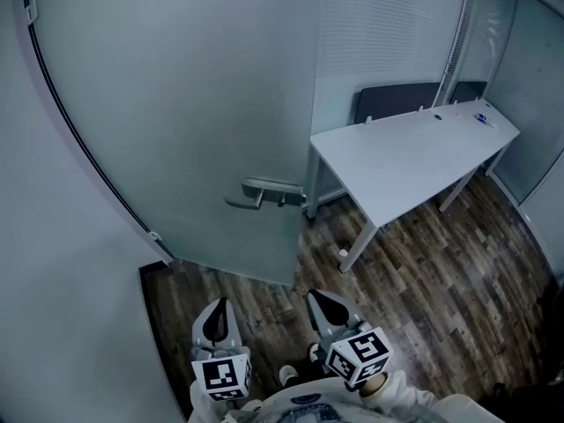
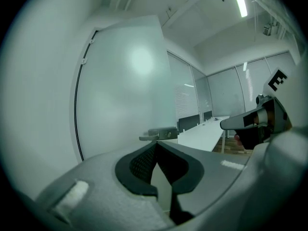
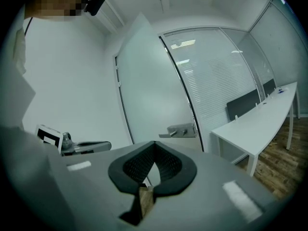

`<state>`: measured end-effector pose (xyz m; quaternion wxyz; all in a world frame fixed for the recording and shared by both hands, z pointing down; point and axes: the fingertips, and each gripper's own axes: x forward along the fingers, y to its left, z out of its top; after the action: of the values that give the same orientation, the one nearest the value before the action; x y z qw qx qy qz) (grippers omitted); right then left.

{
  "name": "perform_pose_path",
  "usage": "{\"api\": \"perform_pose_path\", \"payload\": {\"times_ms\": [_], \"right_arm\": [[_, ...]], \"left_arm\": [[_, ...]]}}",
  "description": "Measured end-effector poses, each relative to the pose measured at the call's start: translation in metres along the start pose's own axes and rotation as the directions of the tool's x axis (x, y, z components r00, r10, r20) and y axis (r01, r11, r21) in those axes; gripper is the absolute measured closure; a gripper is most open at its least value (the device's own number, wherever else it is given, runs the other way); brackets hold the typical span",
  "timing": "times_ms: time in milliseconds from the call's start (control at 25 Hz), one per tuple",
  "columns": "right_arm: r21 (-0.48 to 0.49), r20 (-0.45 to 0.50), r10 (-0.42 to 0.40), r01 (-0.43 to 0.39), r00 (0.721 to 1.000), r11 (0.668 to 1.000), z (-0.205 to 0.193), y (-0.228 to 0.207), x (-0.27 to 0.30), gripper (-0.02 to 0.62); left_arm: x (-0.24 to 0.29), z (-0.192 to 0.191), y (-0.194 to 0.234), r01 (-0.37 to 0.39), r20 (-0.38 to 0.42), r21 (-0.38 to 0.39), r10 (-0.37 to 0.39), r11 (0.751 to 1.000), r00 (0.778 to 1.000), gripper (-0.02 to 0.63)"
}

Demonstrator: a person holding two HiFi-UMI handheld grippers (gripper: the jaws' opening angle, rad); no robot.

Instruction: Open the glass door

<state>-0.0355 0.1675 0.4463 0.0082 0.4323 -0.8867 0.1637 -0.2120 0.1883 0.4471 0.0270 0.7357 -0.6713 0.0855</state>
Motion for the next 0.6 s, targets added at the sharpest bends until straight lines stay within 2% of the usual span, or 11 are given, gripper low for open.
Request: {"api": "perform_pose_path", "payload": {"times_ms": [600], "right_arm": [[-0.011,0.0,0.046,-0.046,0.999,0.999,0.019,-0.027,-0.001,0.594]], "left_arm": [[0.011,0.01,-0.027,-0.054,0.015,0.01,0.054,0.999,0.998,0.601]]}}
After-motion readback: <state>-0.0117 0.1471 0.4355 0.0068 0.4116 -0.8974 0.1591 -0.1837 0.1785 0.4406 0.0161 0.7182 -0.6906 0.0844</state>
